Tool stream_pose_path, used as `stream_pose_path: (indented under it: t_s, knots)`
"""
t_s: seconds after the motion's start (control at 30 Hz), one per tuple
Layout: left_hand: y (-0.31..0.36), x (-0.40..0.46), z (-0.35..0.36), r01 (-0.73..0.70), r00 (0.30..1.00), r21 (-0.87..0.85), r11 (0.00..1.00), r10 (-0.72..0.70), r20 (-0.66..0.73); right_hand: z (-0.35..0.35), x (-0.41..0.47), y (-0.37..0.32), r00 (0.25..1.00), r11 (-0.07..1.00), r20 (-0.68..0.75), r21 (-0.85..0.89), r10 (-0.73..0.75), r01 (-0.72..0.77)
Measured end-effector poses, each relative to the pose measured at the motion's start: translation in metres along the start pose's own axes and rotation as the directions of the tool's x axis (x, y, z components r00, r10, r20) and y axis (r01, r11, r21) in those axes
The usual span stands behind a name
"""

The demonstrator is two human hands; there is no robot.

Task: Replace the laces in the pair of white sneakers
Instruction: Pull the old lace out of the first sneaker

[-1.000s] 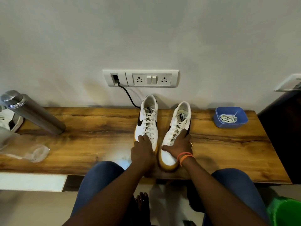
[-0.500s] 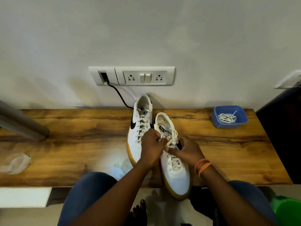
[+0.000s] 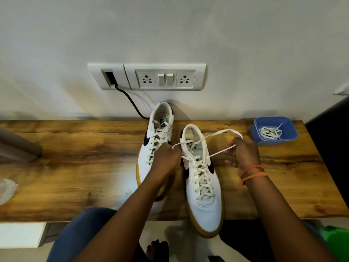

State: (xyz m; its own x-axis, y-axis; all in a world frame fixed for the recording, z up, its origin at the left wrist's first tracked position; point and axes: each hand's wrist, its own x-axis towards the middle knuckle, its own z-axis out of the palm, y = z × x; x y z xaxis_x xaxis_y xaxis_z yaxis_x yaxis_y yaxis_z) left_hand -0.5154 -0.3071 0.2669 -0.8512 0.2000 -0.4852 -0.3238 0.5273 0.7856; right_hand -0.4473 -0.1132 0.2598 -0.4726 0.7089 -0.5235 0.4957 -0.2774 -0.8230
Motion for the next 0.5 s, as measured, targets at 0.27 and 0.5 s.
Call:
stream_pose_path:
  t_s: [0.27,0.5]
  knots:
    - [-0.021,-0.001,-0.024,-0.148,0.957,0.77,0.621,0.286,-0.047,-0.029,0.019,0.005,0.976,0.753,-0.028,-0.64,-0.217,0.149]
    - [-0.022,-0.007,-0.009,-0.21,0.969,0.897,0.389,0.204,0.138,-0.039,0.023,0.008,0.982,0.244,0.143,-0.955,-0.125,0.17]
